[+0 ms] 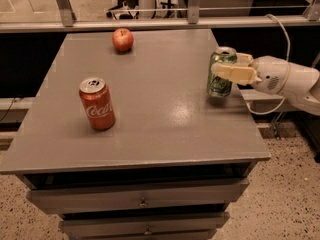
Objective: Place green can upright
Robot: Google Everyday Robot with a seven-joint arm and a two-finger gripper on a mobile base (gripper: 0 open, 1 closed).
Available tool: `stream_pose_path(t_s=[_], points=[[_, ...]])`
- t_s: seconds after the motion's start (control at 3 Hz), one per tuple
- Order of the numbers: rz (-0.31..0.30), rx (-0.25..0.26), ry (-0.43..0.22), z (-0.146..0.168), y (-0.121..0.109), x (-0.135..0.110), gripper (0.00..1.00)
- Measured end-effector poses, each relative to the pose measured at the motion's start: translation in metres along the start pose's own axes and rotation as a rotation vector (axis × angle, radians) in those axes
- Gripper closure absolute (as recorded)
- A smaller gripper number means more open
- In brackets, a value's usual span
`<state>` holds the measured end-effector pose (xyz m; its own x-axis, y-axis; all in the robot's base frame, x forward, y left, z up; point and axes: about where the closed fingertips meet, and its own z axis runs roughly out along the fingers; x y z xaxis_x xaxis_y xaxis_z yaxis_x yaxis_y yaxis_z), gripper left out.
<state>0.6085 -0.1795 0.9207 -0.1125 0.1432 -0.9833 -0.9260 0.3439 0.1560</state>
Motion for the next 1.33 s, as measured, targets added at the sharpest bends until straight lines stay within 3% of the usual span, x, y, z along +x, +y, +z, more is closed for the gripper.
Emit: stream_pose_path(t_s=[0.33, 0.67, 1.0, 1.33], points=[[-0.044, -0.022, -0.020, 0.000, 0.008, 0.015, 1.00], [-0.108, -0.041, -0.049, -0.004, 0.015, 0.026, 0.85], [-0.151, -0.051, -0.068, -0.009, 0.020, 0.033, 0.61], [-0.151, -0.051, -0.068, -0.009, 0.020, 0.031, 0.39]])
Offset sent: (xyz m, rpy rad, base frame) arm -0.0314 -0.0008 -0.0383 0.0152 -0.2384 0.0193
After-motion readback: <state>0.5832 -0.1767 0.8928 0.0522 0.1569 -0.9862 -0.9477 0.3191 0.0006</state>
